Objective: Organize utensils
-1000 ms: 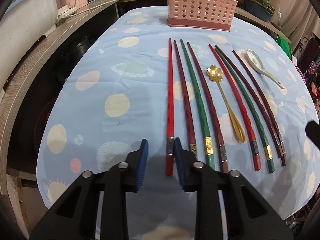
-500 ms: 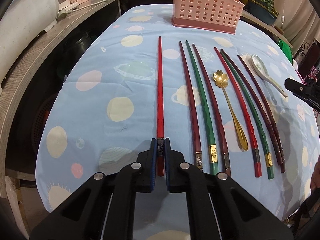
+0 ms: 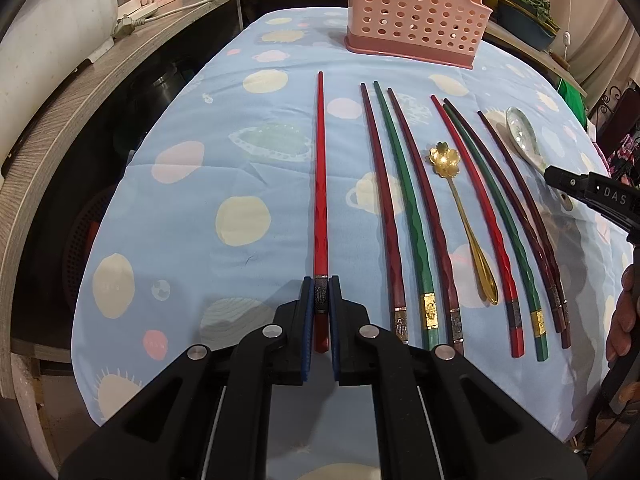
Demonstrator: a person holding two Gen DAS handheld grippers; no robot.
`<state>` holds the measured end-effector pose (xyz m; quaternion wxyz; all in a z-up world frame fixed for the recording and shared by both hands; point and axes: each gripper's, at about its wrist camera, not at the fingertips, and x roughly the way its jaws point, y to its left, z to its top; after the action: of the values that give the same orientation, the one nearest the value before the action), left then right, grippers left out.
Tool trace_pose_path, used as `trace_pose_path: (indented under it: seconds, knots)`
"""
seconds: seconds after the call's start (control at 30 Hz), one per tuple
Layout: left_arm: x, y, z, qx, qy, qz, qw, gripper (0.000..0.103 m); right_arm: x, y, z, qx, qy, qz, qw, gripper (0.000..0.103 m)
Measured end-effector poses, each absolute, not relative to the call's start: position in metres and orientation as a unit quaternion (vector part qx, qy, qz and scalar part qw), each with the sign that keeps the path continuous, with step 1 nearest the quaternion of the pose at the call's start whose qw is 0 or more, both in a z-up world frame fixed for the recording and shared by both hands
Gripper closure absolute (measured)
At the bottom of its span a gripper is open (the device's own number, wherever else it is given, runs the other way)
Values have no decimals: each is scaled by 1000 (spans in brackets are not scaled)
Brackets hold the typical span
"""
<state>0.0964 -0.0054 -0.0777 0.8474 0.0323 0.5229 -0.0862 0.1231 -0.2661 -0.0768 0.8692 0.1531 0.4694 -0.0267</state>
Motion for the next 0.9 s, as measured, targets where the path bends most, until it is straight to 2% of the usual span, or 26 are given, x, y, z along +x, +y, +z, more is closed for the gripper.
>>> trace_pose_path:
  seconds: [0.37,0.8,0.9]
  knots:
    - [96,-5,-77,28,524,-87,847,96,115,-258,-76,139,462,-26,876,96]
    - [87,6,-64,21,513,-77,855,96,88,-262,-45,141,428,-40,892,98]
    - [84,7,-60,21,509,-77,857,96,80,-264,-39,144,423,-41,894,102]
